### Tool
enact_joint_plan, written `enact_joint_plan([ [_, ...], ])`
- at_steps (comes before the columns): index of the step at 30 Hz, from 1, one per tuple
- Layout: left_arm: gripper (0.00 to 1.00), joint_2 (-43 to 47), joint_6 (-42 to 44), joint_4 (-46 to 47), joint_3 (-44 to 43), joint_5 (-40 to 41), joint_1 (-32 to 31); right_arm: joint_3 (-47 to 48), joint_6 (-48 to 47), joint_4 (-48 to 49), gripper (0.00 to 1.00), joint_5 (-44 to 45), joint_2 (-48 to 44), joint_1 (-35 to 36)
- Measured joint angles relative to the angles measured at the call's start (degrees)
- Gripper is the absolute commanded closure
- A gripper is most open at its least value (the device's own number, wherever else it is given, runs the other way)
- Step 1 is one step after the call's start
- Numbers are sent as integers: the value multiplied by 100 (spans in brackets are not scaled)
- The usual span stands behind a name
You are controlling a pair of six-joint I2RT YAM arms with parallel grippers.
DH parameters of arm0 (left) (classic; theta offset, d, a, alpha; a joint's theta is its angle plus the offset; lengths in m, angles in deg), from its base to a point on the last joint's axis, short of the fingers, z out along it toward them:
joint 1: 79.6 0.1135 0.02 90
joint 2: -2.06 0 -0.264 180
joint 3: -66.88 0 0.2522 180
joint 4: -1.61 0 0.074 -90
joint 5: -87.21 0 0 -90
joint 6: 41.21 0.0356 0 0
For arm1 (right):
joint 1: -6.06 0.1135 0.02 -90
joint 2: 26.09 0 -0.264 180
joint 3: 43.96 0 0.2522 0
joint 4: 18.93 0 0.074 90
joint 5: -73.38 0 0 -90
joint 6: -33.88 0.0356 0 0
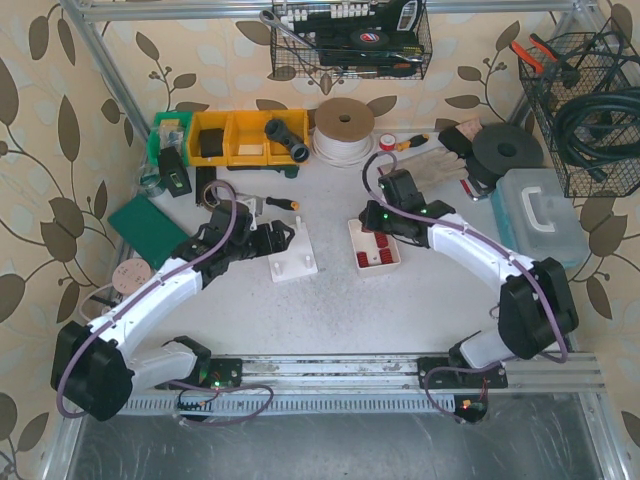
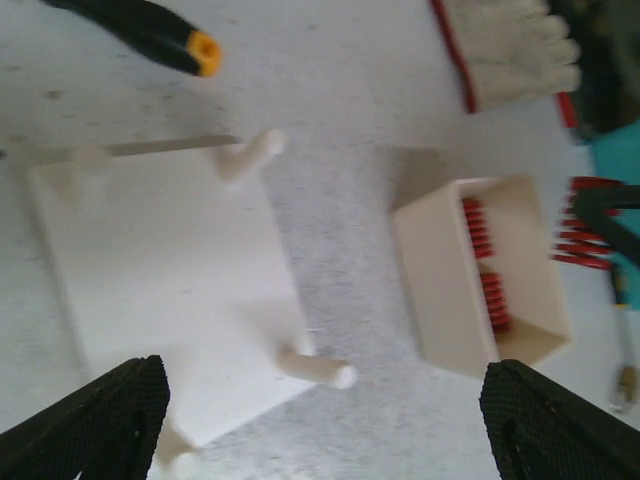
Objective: Install the large spring
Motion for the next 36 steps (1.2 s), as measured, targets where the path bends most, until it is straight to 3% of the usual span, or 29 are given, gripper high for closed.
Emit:
enact_joint_plan([
  [9, 14, 46, -872, 1416, 205, -1213, -219, -852, 1134, 2205, 100, -901, -575, 11],
  [16, 19, 52, -1775, 2651, 323, -1508, -723, -2026, 2922, 3928, 100, -468, -1493, 181],
  [20, 19, -234, -2070, 3220, 210, -1519, -970, -2437, 3775, 4321, 100, -131, -1989, 291],
  [27, 18, -844, -1969, 3311, -315, -1480, -1427, -2811, 4933, 4581, 100, 319, -2623, 476],
  [36, 21, -986, -1805, 3309, -708, -1294, -1679, -2844, 5484, 4301, 100, 682, -3134, 861],
])
